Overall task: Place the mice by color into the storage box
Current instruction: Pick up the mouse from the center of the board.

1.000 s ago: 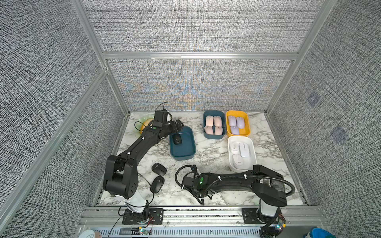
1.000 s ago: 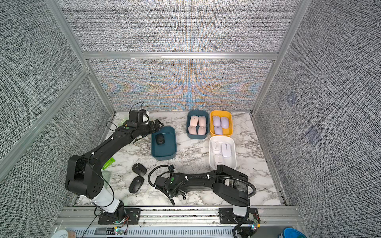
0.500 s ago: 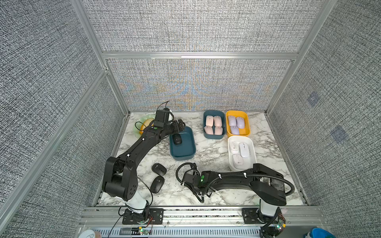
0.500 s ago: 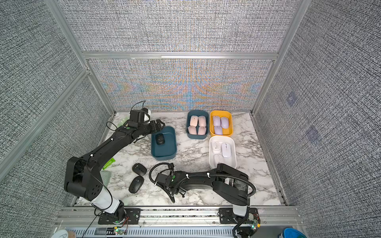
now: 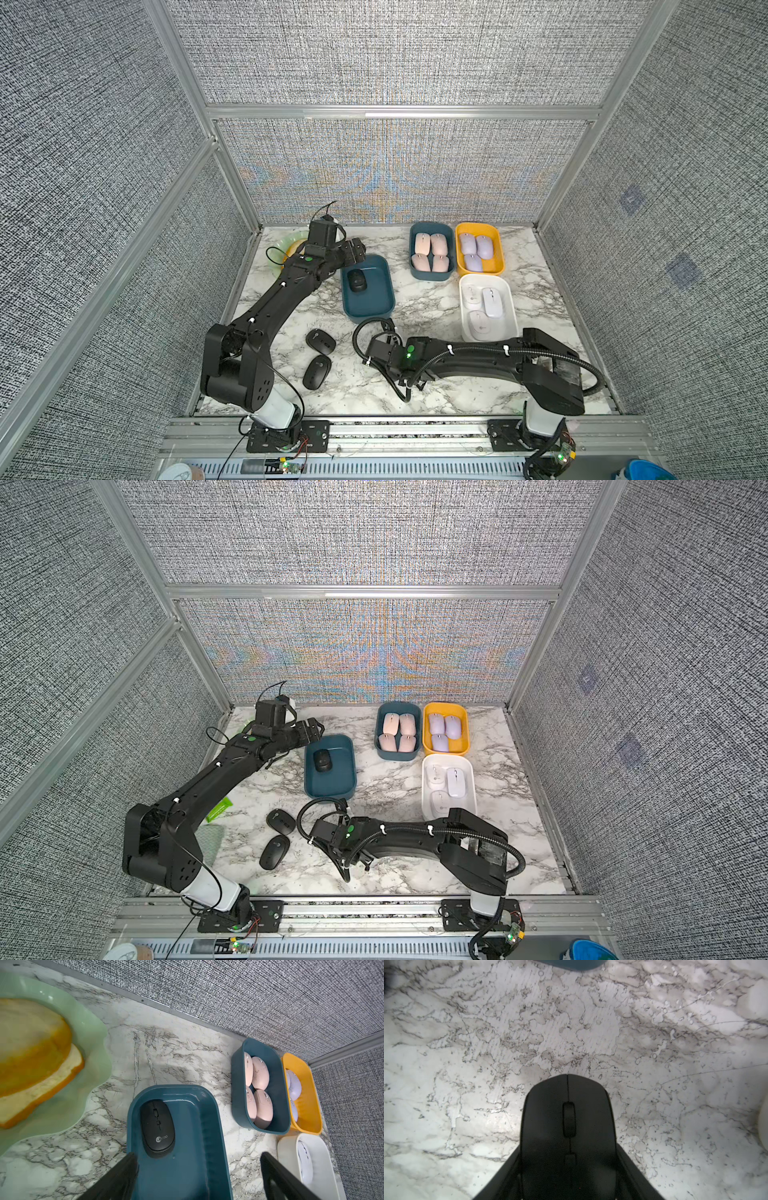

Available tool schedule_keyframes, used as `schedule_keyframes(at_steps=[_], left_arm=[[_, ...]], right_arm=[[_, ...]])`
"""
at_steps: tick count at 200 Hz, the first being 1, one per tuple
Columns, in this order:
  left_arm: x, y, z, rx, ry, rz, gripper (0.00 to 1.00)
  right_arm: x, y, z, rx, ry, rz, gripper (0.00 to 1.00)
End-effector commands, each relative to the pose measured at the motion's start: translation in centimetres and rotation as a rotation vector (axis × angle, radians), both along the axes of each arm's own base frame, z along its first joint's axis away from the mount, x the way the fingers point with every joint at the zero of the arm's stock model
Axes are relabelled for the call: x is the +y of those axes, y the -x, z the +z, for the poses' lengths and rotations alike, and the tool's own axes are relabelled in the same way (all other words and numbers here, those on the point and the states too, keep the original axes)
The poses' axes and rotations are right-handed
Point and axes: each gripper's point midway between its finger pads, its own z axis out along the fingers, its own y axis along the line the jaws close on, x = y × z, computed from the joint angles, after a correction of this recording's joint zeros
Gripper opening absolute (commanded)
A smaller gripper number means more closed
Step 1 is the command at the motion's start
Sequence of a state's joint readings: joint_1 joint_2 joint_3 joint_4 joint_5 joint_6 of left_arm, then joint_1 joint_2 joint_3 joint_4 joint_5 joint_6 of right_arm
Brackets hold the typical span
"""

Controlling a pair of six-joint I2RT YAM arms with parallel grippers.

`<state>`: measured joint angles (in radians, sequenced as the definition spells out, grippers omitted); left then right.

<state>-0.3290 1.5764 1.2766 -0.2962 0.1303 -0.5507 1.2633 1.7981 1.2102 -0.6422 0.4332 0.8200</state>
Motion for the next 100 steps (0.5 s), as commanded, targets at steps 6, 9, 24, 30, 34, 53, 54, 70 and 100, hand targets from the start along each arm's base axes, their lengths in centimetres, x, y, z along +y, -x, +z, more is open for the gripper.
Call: schedule_keyframes(at_steps=[6, 9, 24, 30, 34, 53, 54, 70, 100], left_arm=[[0.5, -0.2, 0.2, -0.007, -0.021, 0.020, 0.93], [0.6, -0.2, 0.2, -0.006, -0.021, 0.020, 0.93], [0.7, -0.1, 0.3, -0.009, -0.023, 0.026, 0.93], [0.8, -0.2, 0.3, -0.012, -0.026, 0.032, 0.93], [0.9, -0.1, 0.4, -0.014, -0.030, 0.036, 0.93], [1.2, -0.2, 0.5, -0.018, -0.041, 0.052, 0.94], [1.2, -0.2, 0.5, -0.018, -0.042, 0.052, 0.94], [1.4, -0.2, 0.5, -0.021, -0.046, 0.059, 0.94], [1.7, -0.3, 0.6, -0.021, -0.052, 0.069, 0.94]], right_arm=[[-0.2, -0.6, 0.7, -0.028, 0.018, 0.006, 0.59], [-0.2, -0.7, 0.8, -0.029, 0.017, 0.006, 0.59], [0.0, -0.9, 1.1, -0.033, 0.015, 0.008, 0.59], [0.0, -1.0, 1.2, -0.035, 0.013, 0.011, 0.59], [0.0, -1.0, 1.3, -0.036, 0.013, 0.011, 0.59], [0.1, -1.4, 1.6, -0.045, 0.015, 0.010, 0.59], [0.0, -1.4, 1.6, -0.045, 0.015, 0.010, 0.59], [0.0, -1.5, 1.9, -0.052, 0.014, 0.010, 0.59], [-0.3, -2.0, 2.7, -0.073, 0.012, 0.003, 0.59]])
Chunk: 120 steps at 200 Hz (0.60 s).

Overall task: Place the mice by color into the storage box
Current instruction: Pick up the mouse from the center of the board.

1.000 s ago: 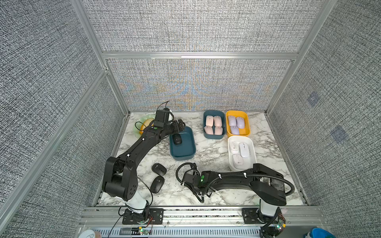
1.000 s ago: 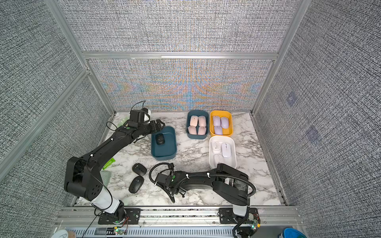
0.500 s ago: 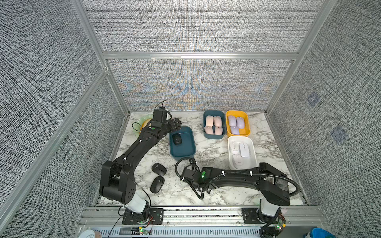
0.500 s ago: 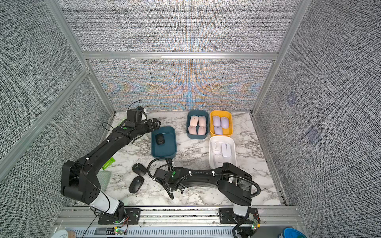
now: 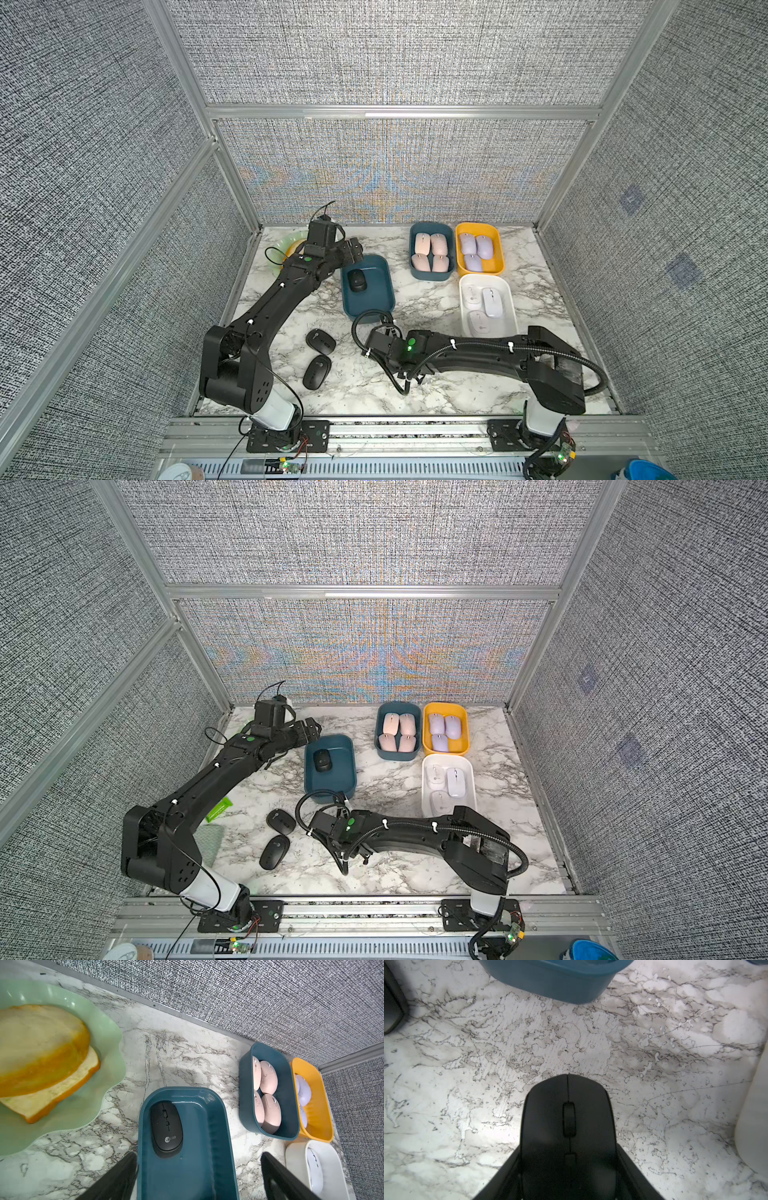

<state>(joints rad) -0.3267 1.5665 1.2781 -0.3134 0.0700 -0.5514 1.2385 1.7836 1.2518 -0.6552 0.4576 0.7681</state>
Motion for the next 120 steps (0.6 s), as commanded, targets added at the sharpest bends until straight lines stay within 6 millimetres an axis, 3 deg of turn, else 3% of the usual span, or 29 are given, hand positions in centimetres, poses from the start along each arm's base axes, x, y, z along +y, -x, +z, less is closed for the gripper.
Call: schedule_keyframes(at_steps=[1, 120], left_arm=[[0.6, -0.2, 0.5, -0.016, -0.015, 0.020, 0.94], [1.0, -0.3, 0.6, -0.015, -0.011, 0.038, 0.94]], right_arm=[[-0.7, -0.5, 0.8, -0.031, 0.020, -0.011, 0.59], [-0.9, -1.9, 2.6, -0.080, 0.003, -0.020, 0.59]])
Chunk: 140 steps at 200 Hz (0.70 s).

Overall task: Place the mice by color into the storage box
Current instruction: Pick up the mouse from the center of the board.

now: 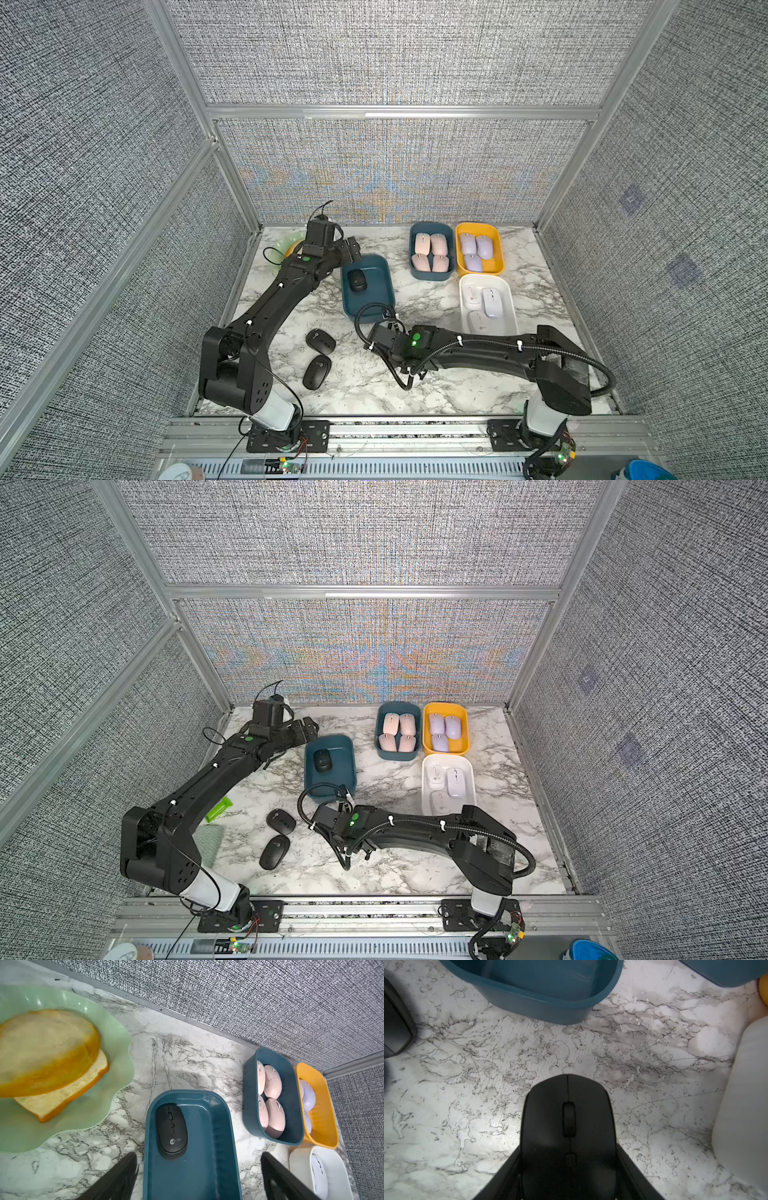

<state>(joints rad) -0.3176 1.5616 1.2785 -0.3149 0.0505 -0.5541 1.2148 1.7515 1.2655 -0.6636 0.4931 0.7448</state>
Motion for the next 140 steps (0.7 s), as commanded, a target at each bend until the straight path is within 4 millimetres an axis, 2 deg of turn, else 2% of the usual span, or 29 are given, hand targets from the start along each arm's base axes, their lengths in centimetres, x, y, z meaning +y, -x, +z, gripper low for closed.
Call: schedule_keyframes(at_steps=[1, 55, 99, 140], left_arm=[[0.3, -0.1, 0.3, -0.007, -0.003, 0.011, 0.94], [1.1, -0.4, 0.0, 0.002, -0.003, 0.037, 0.94], [2.9, -0.8, 0.3, -0.004, -0.008, 0.088, 0.94], [4.9, -1.2, 0.2, -0.007, -0.031, 0.147, 0.94]], right_arm=[[-0.5, -0.6, 0.9, -0.034, 0.015, -0.006, 0.59], [-0.4, -2.0, 2.6, -0.071, -0.017, -0.015, 0.59], [0.1, -3.7, 3.9, -0.106, -0.037, -0.015, 0.59], [1.0, -6.2, 4.8, -0.136, -0.079, -0.025, 0.59]])
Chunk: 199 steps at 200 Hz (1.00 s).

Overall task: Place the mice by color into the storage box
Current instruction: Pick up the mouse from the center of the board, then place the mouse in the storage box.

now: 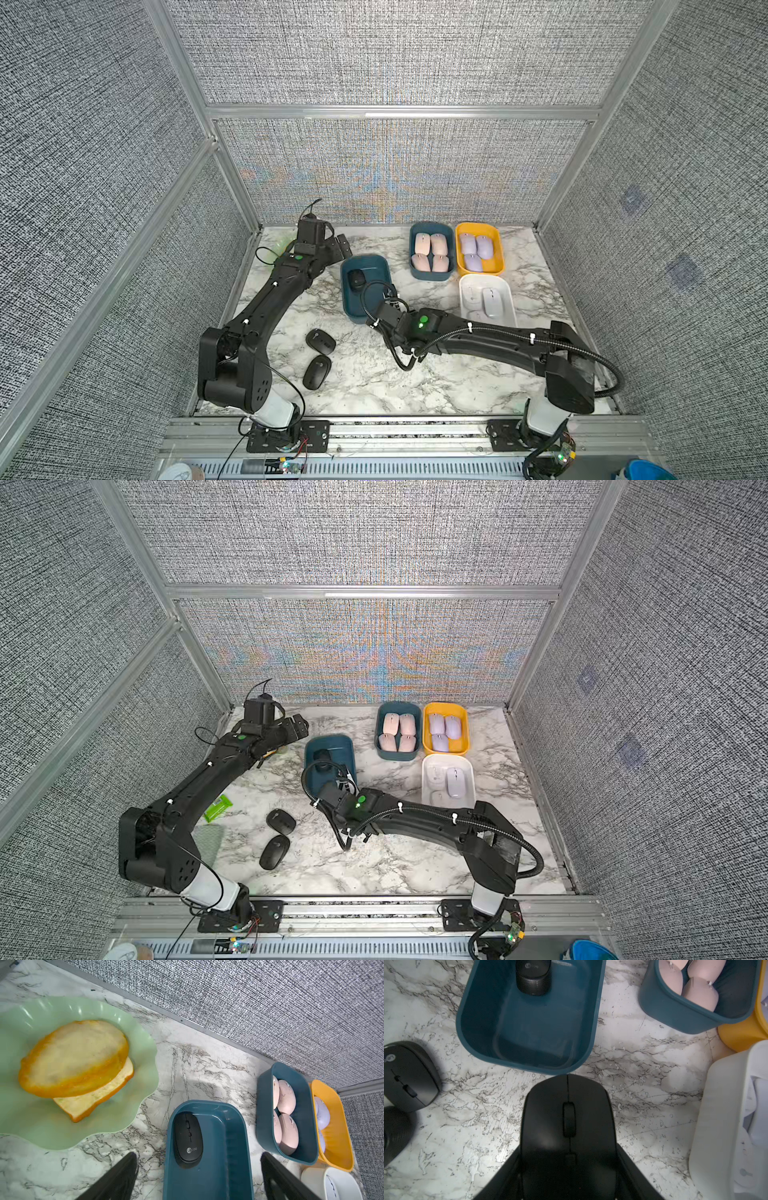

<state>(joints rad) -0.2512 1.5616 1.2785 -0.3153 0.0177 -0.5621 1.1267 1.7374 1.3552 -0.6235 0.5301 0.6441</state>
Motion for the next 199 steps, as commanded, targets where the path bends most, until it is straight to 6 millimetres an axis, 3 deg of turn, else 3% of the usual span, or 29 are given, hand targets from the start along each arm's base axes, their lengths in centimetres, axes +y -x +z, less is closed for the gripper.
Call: schedule_keyframes(at_steps=[1, 41, 81, 124, 199], left_arm=[[1.5, -0.2, 0.3, -0.003, -0.018, 0.051, 0.94], [3.6, -0.5, 0.2, 0.001, 0.006, 0.105, 0.94], [3.7, -0.6, -0.1, 0.010, 0.011, 0.109, 0.94], [3.9, -0.6, 0.3, 0.003, 0.021, 0.112, 0.94], [4.1, -0.5, 0.5, -0.004, 0.044, 0.115, 0.93]], right_arm=[[0.6, -1.6, 0.6, -0.036, -0.019, -0.003, 0.59], [1.3, -5.5, 0.3, -0.060, -0.030, -0.028, 0.59], [2.5, -9.6, -0.2, -0.074, -0.012, -0.042, 0.59], [4.1, -13.7, -2.3, -0.077, 0.024, -0.058, 0.59], [5.9, -18.2, -5.7, -0.073, 0.045, -0.105, 0.60]])
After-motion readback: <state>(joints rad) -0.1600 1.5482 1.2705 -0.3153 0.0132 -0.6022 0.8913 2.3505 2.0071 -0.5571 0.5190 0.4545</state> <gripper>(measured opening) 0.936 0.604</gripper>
